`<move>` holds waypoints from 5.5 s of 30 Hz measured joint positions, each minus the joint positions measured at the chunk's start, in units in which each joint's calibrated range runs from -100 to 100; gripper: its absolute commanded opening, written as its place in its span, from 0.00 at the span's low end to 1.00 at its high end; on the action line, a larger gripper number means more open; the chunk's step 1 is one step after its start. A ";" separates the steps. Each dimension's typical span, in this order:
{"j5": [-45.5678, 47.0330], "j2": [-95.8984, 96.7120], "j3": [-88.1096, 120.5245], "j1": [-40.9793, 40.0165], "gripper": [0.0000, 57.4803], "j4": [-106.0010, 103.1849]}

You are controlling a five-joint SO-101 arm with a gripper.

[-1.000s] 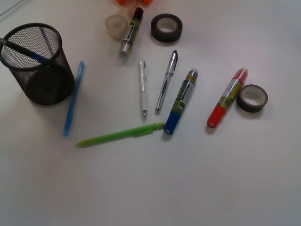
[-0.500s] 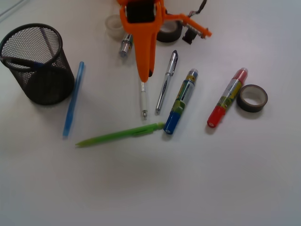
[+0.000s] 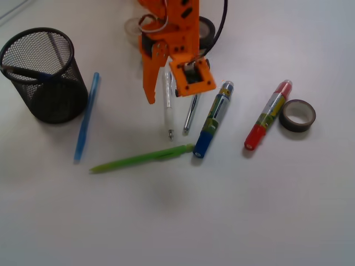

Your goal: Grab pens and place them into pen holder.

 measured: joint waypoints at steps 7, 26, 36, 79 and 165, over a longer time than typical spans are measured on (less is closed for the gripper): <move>-5.71 0.09 9.61 -0.30 0.34 -8.73; -7.57 -0.70 28.66 0.59 0.01 -33.00; -6.98 -8.80 24.89 0.44 0.01 -28.94; -7.47 -1.31 32.26 27.08 0.15 -112.14; -3.96 -22.39 10.06 3.85 0.01 -30.67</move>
